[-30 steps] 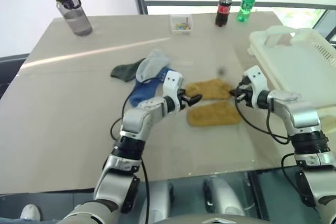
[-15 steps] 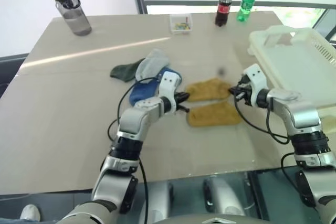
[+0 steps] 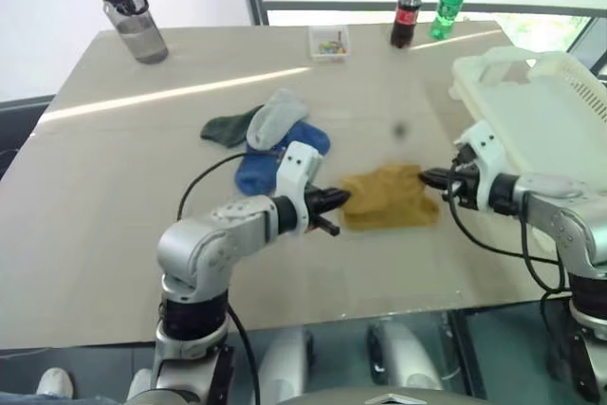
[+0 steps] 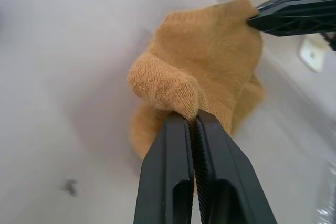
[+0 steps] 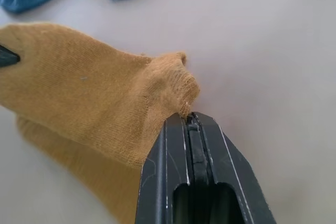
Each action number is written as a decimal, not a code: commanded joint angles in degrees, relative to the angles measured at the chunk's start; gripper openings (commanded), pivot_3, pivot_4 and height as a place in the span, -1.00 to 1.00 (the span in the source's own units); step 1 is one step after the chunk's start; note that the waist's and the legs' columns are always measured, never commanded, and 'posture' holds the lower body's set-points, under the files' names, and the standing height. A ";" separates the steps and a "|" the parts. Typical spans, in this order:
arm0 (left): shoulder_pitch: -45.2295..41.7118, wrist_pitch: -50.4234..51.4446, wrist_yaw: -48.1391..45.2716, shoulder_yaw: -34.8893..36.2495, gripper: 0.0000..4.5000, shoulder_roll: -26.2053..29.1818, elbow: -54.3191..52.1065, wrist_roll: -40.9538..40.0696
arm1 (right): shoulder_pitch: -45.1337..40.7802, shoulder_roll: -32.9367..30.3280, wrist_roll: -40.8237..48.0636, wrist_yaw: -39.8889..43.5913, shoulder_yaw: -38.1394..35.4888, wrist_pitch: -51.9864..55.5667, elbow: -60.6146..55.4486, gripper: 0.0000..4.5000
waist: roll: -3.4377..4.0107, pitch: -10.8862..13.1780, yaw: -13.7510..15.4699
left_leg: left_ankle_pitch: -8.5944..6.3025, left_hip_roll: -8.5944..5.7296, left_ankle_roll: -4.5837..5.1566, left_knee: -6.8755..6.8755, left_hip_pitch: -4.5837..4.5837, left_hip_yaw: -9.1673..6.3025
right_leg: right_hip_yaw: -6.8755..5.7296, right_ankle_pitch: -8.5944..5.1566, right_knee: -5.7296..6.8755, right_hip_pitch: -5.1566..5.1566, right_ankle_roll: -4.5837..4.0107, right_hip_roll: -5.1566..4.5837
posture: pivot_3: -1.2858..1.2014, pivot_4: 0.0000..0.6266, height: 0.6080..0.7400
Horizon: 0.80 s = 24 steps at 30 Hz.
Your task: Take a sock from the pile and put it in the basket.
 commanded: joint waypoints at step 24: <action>2.23 -8.20 0.84 -3.73 -0.95 1.12 2.19 0.19 | 5.32 -4.19 4.69 -6.39 -5.16 6.61 -6.28 -1.00 | -0.01 0.01 0.12 | 0.00 0.00 0.00 0.02 -0.01 0.03 | 0.04 -0.03 -0.07 0.01 0.02 0.04 | 0.03 -0.52 1.00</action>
